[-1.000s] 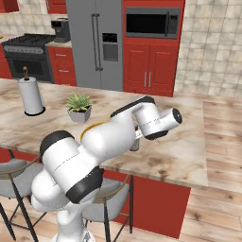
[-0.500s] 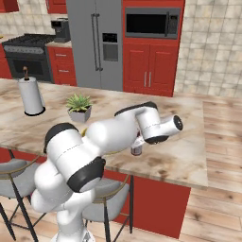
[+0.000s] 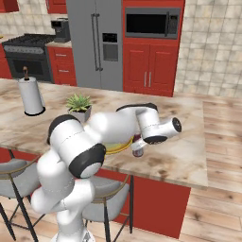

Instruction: Move the hot dog bun to the plate on the dining table and place the condiment next to that plate. Then navigate to the fridge and take the sausage and place it on the plate as well.

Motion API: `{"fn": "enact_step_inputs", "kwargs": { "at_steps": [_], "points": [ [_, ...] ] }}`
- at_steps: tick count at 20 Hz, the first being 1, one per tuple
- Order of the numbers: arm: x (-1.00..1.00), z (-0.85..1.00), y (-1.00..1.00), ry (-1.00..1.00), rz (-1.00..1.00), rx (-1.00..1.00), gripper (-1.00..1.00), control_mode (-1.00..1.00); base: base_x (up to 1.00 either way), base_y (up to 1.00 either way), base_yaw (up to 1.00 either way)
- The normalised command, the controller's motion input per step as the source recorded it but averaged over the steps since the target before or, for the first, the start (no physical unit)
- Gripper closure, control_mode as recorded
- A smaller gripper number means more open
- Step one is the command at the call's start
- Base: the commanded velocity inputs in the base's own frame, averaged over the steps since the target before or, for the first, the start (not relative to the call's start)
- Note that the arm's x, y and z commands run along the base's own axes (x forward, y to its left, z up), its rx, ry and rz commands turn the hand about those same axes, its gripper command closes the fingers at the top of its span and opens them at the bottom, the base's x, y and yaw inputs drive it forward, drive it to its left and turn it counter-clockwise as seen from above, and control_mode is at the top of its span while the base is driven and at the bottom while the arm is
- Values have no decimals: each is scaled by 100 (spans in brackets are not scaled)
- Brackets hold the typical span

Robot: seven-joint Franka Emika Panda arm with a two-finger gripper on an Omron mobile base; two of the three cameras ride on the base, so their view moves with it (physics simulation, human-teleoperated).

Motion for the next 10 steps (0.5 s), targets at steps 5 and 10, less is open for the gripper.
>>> {"fn": "enact_step_inputs", "kwargs": {
  "at_steps": [5,10],
  "points": [
    [27,-16,-8,-2,5,0,100,-100,0,0,0],
    [4,-17,-5,-9,8,0,100,-100,0,0,0]
  ]
}}
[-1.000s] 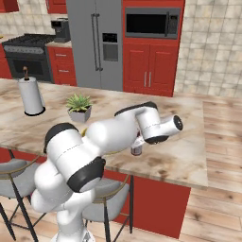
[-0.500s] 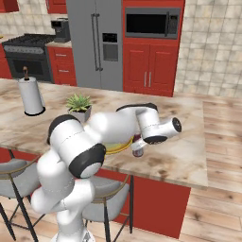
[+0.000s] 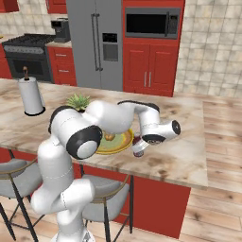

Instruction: Move the hot dog bun to the plate on the dining table and place the condiment next to that plate. Then navigate to the fridge and take the sausage and place it on the plate as well.

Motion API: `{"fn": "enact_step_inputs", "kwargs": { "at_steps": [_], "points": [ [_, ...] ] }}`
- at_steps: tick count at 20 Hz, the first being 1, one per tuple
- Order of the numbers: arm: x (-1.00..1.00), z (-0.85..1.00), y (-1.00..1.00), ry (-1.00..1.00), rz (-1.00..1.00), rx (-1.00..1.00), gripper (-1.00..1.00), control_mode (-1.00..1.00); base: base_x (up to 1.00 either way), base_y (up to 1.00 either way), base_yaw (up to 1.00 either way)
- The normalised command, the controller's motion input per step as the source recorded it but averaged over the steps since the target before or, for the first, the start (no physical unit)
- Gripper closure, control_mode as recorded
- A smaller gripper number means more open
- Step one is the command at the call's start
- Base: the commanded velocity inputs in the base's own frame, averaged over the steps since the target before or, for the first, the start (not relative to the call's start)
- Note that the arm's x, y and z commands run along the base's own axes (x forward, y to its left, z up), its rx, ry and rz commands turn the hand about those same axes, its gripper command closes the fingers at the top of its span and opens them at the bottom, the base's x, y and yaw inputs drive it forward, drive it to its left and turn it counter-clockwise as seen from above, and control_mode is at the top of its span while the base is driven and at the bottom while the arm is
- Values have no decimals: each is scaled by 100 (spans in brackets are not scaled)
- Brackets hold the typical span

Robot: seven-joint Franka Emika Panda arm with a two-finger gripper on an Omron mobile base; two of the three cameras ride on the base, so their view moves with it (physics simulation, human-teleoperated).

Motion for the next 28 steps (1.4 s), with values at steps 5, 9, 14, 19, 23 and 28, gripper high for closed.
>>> {"fn": "enact_step_inputs", "kwargs": {
  "at_steps": [5,9,14,19,23,28],
  "points": [
    [3,-17,-5,-3,9,0,100,-100,0,0,0],
    [3,-14,-2,-1,8,0,100,-100,0,0,0],
    [0,-14,1,0,5,0,-100,-100,0,0,0],
    [0,-6,3,0,0,0,-100,-100,0,0,0],
    [-3,0,11,2,0,0,-100,-100,0,0,0],
    [-17,3,13,-1,-2,0,-100,-100,0,0,0]
  ]
}}
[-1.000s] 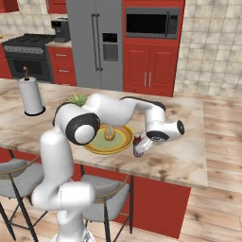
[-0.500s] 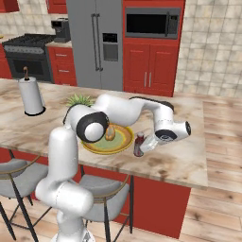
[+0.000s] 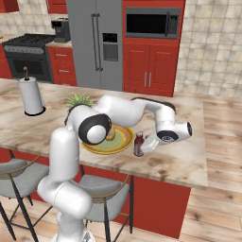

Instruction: Move the hot dog bun to the plate on the dining table and place the condiment next to that plate. Then navigate to the fridge and take the sausage and place it on the plate as well.

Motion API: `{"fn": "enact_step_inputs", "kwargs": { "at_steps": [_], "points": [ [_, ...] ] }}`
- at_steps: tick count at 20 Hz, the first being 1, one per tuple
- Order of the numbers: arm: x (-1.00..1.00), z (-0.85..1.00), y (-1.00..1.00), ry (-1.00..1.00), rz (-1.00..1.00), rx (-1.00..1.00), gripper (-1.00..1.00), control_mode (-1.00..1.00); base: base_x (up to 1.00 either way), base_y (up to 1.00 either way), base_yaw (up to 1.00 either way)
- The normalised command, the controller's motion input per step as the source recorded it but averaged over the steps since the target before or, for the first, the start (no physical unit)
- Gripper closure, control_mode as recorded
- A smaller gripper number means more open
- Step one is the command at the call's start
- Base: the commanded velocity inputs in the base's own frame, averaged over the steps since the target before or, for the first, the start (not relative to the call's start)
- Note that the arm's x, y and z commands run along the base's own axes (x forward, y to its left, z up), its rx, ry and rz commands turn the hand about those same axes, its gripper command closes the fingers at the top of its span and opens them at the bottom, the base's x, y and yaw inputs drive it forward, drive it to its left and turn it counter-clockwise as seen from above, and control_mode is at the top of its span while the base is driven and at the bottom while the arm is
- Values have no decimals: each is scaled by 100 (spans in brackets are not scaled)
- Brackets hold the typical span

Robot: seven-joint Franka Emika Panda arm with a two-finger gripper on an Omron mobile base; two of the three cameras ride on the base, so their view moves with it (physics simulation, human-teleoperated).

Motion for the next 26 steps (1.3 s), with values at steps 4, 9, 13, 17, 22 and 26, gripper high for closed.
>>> {"fn": "enact_step_inputs", "kwargs": {
  "at_steps": [4,9,13,17,22,26],
  "points": [
    [-35,13,6,-6,-9,0,-100,-100,0,0,0],
    [-50,24,1,-12,-15,-2,-100,-100,0,0,0],
    [-50,51,0,-20,-19,-7,-100,-100,0,0,0],
    [-42,60,2,-19,-18,-7,-100,-100,0,0,0],
    [-27,57,23,-10,-20,-1,-100,-100,0,0,0],
    [-23,60,36,-2,-24,0,-100,-100,0,0,0]
  ]
}}
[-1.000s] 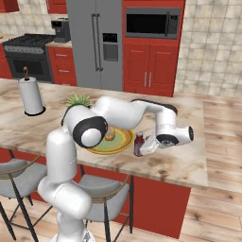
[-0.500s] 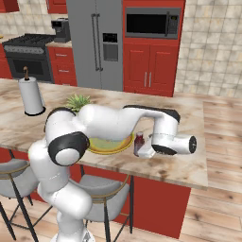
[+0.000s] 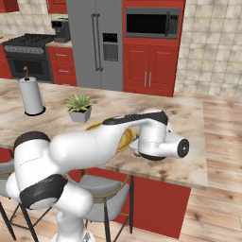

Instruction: Move the hot dog bun to the plate on the dining table and place the condiment next to that plate. Then navigate to the fridge and take the sausage and place it on the plate as well.

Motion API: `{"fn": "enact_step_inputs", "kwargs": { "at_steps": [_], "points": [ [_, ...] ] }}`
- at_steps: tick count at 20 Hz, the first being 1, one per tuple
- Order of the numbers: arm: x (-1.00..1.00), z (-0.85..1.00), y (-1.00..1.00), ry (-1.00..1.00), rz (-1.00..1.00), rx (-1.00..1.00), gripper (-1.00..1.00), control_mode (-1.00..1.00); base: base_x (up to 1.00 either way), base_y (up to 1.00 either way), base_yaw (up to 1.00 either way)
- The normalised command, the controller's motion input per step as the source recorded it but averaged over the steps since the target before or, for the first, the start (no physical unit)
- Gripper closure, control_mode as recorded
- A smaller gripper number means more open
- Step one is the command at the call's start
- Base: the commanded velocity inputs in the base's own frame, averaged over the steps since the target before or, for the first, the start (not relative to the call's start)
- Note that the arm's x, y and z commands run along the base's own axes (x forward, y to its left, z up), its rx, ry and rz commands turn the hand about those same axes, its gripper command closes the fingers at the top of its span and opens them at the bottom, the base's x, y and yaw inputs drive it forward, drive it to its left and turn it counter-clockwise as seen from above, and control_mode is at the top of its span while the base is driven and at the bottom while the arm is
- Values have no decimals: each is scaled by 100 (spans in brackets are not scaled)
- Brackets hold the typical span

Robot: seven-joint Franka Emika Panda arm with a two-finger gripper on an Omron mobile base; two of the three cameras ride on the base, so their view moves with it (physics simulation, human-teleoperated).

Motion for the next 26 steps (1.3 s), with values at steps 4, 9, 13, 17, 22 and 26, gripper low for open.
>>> {"fn": "enact_step_inputs", "kwargs": {
  "at_steps": [4,9,13,17,22,26],
  "points": [
    [-31,59,39,0,-25,0,-100,-100,0,0,0],
    [-24,53,42,5,-26,3,-100,-100,0,0,0],
    [-15,46,47,16,-29,8,-100,-100,0,0,0],
    [-5,45,51,21,-31,5,-100,-100,0,0,0],
    [-14,28,56,21,-32,7,-100,-100,0,0,0],
    [-26,3,66,10,-34,5,-100,-100,0,0,0]
  ]
}}
